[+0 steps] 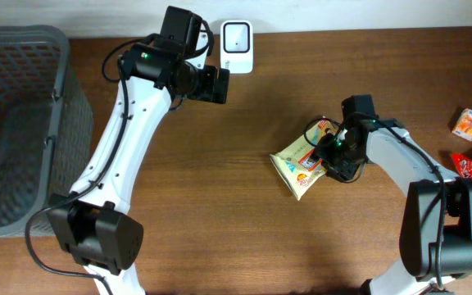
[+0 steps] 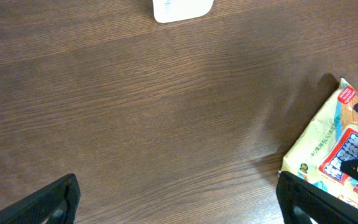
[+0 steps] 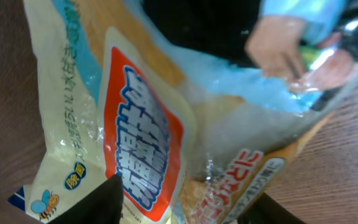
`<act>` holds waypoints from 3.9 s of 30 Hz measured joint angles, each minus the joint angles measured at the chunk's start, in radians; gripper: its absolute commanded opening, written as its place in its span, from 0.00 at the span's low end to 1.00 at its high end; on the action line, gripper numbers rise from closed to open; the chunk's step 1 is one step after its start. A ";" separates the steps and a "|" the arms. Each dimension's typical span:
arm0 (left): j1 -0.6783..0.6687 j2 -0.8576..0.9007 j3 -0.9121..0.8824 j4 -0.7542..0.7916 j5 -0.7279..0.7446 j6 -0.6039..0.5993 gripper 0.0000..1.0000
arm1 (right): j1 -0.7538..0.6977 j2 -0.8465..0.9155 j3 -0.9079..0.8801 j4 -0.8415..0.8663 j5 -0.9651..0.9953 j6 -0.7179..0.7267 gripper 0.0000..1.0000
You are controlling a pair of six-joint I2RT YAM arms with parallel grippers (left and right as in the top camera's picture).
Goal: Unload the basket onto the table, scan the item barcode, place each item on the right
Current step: 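Grasp the yellow pack with the right gripper and drag it right, then release the yellow pack at the right edge and withdraw right gripper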
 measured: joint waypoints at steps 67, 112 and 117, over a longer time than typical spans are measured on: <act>0.000 0.000 0.000 0.000 0.000 0.000 0.99 | -0.468 -0.087 -0.013 0.131 0.156 -0.280 0.04; 0.000 0.000 0.000 0.000 0.003 0.000 0.99 | -0.070 -0.845 0.016 -0.610 0.149 -0.286 0.99; 0.000 0.000 0.000 0.000 0.003 0.000 0.99 | -0.070 -0.792 0.011 -0.601 0.148 -0.287 0.99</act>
